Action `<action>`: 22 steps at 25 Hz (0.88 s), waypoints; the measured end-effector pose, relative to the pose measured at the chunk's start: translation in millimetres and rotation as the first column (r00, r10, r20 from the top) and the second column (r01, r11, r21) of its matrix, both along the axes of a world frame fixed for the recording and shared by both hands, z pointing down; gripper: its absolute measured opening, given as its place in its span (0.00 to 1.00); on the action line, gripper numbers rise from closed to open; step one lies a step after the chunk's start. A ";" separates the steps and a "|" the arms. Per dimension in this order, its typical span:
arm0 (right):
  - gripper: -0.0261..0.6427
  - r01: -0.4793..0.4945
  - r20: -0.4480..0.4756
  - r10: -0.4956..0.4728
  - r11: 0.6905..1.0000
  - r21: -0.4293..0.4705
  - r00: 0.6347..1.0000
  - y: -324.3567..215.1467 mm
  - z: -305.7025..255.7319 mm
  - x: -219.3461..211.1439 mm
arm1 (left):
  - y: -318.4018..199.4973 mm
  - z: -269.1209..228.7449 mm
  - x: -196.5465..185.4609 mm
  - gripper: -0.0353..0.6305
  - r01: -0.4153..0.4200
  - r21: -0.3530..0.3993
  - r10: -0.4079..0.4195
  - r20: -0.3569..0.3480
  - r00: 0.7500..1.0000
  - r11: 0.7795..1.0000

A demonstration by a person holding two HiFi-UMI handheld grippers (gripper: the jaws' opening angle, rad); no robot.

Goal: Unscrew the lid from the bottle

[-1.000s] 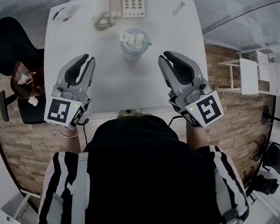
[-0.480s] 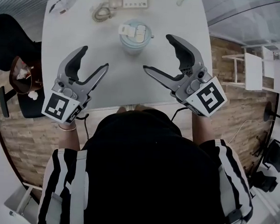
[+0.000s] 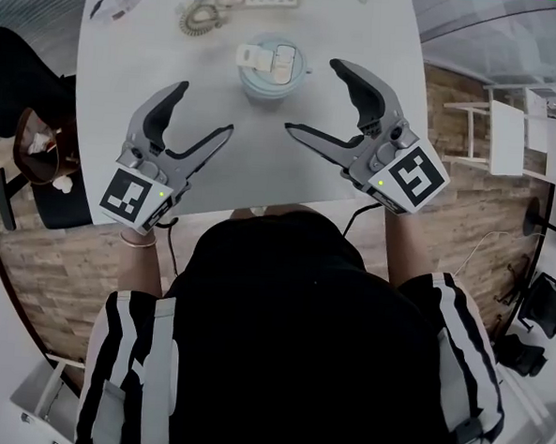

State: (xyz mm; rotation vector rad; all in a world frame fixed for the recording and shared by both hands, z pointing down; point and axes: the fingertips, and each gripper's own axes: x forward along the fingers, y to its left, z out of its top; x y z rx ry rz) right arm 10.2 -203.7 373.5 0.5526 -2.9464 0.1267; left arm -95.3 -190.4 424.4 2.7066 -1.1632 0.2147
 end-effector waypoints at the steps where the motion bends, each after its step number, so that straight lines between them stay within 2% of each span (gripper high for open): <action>1: 0.66 0.002 -0.002 -0.002 1.000 -0.002 1.000 -2.1 1.8 0.0 | -1.7 2.8 2.7 0.63 -0.005 -0.009 0.005 0.010 1.000 1.000; 6: 0.68 0.025 -0.012 -0.025 1.000 -0.018 1.000 -12.4 11.7 -3.9 | -11.3 15.0 18.1 0.67 -0.058 -0.013 0.059 0.045 0.997 0.998; 12: 0.70 0.078 -0.022 -0.079 0.996 -0.032 0.997 -23.0 31.3 -8.9 | -26.5 32.8 31.8 0.70 -0.099 0.003 0.099 0.051 0.994 0.995; 22: 0.73 0.126 -0.023 -0.126 0.992 -0.022 0.992 -26.5 35.0 -29.3 | -42.7 50.3 57.1 0.71 -0.158 -0.017 0.158 0.069 0.985 0.987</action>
